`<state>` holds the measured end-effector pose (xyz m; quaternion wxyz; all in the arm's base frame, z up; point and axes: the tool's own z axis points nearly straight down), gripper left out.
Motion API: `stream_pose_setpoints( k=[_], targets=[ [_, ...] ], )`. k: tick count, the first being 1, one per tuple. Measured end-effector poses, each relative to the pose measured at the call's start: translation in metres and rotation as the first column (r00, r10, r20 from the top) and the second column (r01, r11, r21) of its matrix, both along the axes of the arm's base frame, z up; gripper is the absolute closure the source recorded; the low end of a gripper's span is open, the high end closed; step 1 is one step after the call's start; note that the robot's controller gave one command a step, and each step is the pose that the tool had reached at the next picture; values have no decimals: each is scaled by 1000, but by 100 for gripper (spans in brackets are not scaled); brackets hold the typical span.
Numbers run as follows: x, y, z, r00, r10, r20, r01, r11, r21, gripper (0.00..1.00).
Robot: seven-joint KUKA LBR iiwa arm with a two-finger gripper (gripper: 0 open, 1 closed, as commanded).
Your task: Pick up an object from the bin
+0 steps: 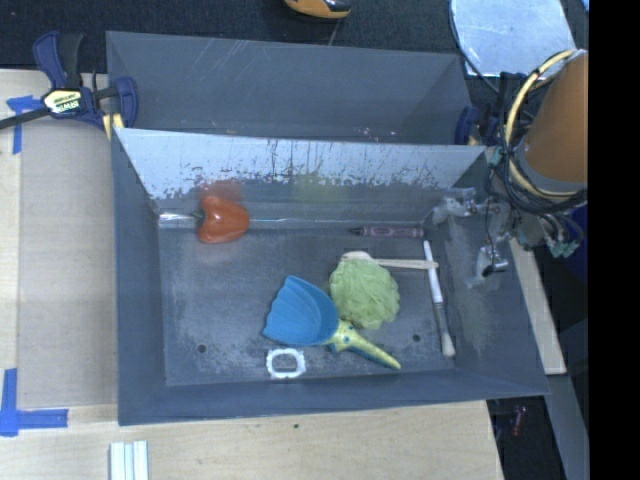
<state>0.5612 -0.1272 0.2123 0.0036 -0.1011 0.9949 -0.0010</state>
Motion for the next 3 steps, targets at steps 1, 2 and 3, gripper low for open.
stream_pose_setpoints(
  k=[1, 2, 3],
  targets=[
    [14, -1, 6, 997, -80, 18, 80, 997, -3, 0],
    [12, -2, -77, 992, -122, 16, 122, 993, -1, 0],
    [7, 20, -101, 991, 132, 13, -131, 991, -7, 0]
  ],
)
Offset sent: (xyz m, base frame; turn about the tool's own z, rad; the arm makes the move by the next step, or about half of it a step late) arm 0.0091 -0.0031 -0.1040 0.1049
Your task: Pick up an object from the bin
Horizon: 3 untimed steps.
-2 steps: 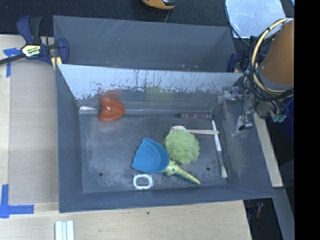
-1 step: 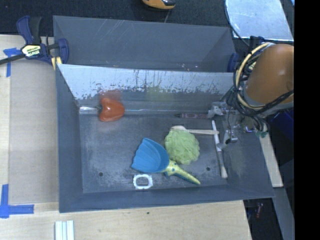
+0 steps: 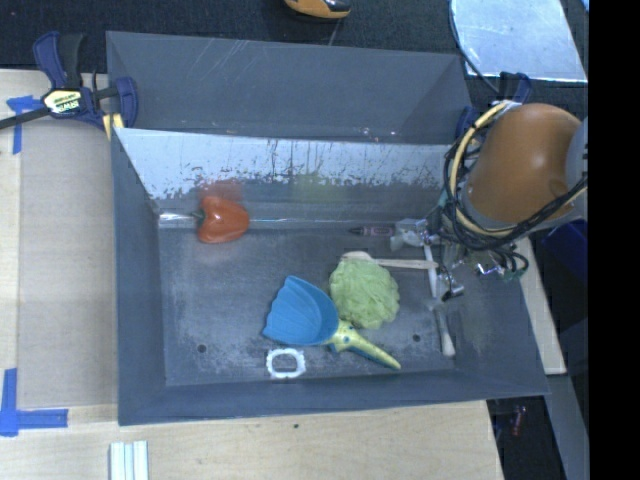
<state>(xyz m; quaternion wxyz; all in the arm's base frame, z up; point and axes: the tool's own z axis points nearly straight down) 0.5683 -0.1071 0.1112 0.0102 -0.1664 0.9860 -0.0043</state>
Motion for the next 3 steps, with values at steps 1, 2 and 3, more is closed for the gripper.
stream_pose_setpoints(
  k=[1, 2, 3],
  targets=[
    [15, -1, -17, 997, -71, 5, 71, 997, 2, 0],
    [4, 29, -29, 959, -283, 4, 283, 959, 8, 0],
    [10, 36, -32, 985, -174, 4, 174, 985, 6, 0]
  ],
)
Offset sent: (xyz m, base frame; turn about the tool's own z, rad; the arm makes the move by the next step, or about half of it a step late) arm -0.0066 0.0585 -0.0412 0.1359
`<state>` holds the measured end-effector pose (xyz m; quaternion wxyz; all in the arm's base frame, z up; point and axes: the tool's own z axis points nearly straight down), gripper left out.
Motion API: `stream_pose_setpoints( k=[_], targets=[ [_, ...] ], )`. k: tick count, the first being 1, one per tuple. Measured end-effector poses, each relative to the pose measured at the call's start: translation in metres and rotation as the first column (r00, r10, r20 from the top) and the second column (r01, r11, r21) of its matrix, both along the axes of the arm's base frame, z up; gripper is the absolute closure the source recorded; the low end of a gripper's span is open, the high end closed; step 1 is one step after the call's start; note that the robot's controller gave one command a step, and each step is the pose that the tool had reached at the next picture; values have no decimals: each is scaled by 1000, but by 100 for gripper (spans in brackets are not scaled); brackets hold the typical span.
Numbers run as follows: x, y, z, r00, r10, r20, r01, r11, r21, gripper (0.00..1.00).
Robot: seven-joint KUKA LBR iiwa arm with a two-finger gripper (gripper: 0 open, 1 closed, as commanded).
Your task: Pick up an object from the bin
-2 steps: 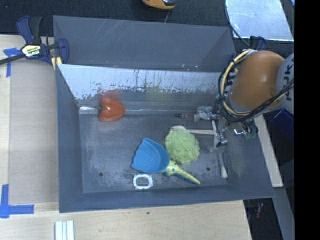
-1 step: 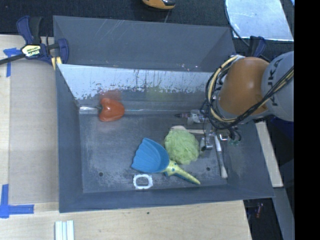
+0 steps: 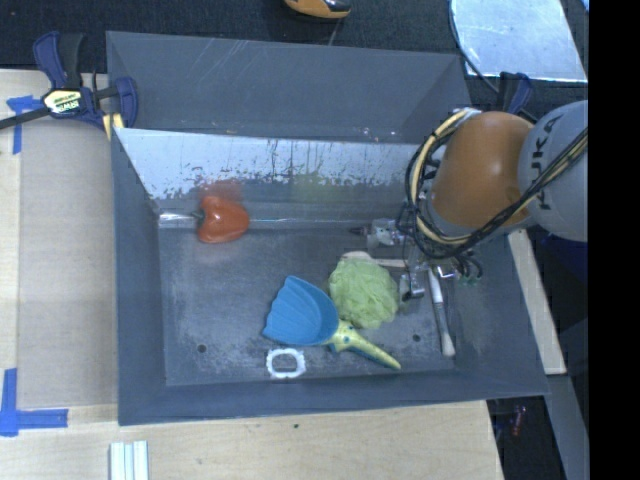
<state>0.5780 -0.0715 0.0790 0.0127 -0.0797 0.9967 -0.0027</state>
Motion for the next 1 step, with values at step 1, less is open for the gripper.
stream_pose_setpoints(
  k=[1],
  targets=[
    [-10, -9, -6, 994, 110, 0, -110, 994, -4, 0]
  ],
)
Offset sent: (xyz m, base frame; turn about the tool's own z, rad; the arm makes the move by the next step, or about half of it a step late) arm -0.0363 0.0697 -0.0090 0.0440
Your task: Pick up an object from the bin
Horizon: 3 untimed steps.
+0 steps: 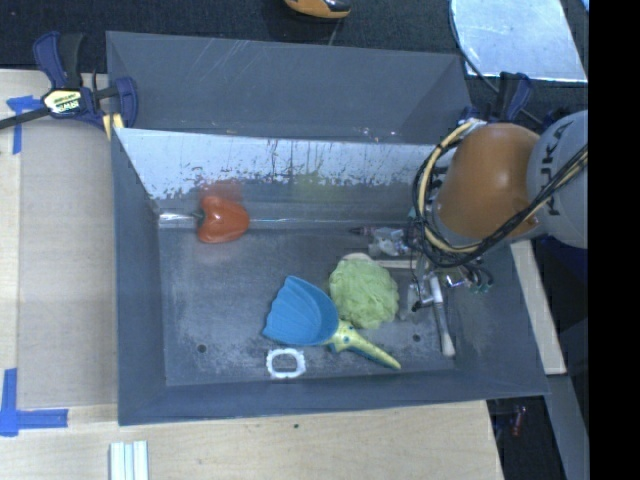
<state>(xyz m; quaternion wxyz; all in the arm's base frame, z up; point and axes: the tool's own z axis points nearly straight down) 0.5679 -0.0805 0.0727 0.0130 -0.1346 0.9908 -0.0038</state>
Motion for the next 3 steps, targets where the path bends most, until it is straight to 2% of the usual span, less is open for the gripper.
stream_pose_setpoints(
  k=[1, 2, 3],
  targets=[
    [-9, 20, 0, 1000, -22, 4, 22, 1000, -2, 0],
    [-2, 42, 17, 992, -128, 5, 128, 992, 5, 0],
    [5, 57, 11, 995, 103, 6, -103, 995, -3, 0]
  ],
)
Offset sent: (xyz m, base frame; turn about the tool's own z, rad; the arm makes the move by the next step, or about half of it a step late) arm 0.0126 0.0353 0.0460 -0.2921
